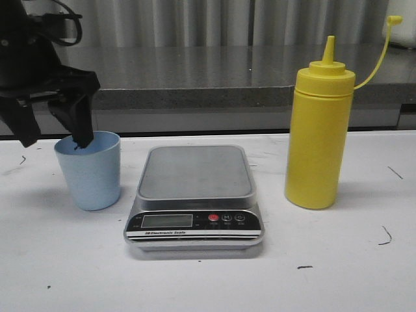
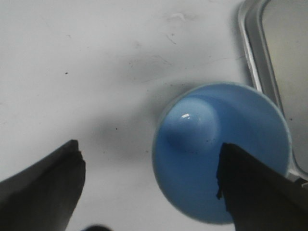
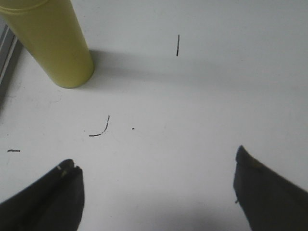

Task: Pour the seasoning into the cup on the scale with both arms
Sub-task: 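Lower the left gripper onto the light blue cup rim and grasp it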

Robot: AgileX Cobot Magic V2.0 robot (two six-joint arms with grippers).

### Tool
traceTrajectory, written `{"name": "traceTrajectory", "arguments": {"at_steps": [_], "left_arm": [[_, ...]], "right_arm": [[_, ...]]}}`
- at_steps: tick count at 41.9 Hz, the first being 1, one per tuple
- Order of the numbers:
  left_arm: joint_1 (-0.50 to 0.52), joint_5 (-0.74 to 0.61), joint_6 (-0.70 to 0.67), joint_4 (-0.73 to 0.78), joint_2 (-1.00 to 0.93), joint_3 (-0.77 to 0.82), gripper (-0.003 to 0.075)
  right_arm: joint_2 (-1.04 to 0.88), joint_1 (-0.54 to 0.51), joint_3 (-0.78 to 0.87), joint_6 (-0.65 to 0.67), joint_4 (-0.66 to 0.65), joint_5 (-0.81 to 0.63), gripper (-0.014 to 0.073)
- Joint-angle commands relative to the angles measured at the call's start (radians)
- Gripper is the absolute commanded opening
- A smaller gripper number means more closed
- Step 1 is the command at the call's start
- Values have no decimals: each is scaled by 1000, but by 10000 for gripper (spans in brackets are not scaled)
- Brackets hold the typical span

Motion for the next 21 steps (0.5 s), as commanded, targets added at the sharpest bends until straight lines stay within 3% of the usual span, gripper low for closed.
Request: {"name": "traceTrajectory", "arguments": {"at_steps": [1,21], "left_arm": [[-6,-30,-4,-4,-14,-48,489],[-6,-35,-6,-19,14,-51,148]], "right_arm": [[1,0,-25,-10,2,-50,645],[1,0,-25,-10,2,-50,645]]}}
